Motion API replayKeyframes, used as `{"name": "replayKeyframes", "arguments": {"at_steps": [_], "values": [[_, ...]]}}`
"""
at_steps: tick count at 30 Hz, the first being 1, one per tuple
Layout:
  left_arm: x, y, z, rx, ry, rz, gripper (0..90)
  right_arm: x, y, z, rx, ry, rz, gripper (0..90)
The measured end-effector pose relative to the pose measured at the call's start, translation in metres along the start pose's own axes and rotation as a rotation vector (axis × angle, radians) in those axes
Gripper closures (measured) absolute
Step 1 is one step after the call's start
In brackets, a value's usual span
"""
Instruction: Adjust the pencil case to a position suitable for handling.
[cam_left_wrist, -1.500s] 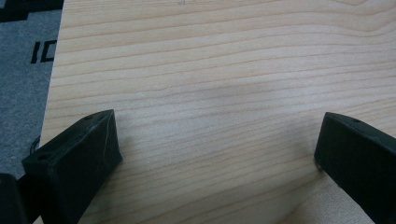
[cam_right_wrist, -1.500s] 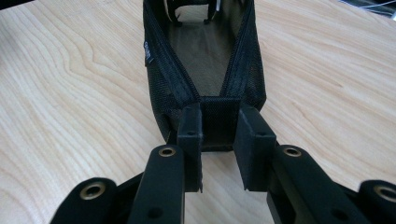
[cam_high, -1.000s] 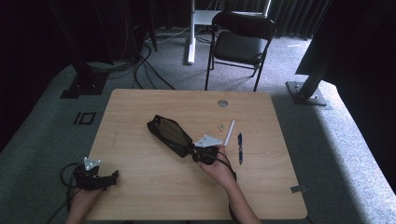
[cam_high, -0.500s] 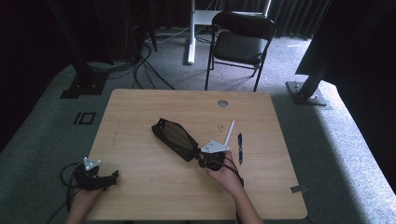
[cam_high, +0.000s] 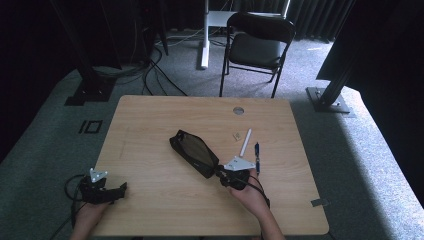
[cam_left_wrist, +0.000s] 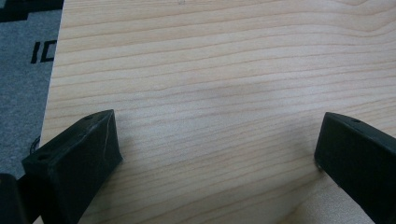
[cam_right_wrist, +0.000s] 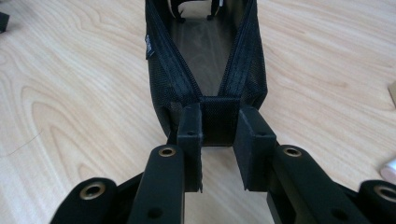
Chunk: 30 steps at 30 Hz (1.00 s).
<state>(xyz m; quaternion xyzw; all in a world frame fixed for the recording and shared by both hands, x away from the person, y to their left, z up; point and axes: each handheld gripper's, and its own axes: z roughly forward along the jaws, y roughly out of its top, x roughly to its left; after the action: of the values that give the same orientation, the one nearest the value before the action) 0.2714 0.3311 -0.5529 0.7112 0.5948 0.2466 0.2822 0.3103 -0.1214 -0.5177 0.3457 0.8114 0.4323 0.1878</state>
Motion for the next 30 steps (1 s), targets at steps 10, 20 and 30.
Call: {"name": "replayKeyframes", "arguments": {"at_steps": [10,20,30], "values": [[0.000,0.000,0.000,0.000,0.000,0.000,0.4,-0.002,-0.013,-0.014,0.012,0.000,0.011,73.4],[0.000,0.000,0.000,0.000,0.000,0.000,0.3,-0.005,-0.023,-0.027,0.008,-0.001,0.026,73.3],[0.000,0.000,0.000,0.000,0.000,0.000,0.4,-0.007,-0.035,-0.044,0.012,-0.016,0.043,73.3]]}}
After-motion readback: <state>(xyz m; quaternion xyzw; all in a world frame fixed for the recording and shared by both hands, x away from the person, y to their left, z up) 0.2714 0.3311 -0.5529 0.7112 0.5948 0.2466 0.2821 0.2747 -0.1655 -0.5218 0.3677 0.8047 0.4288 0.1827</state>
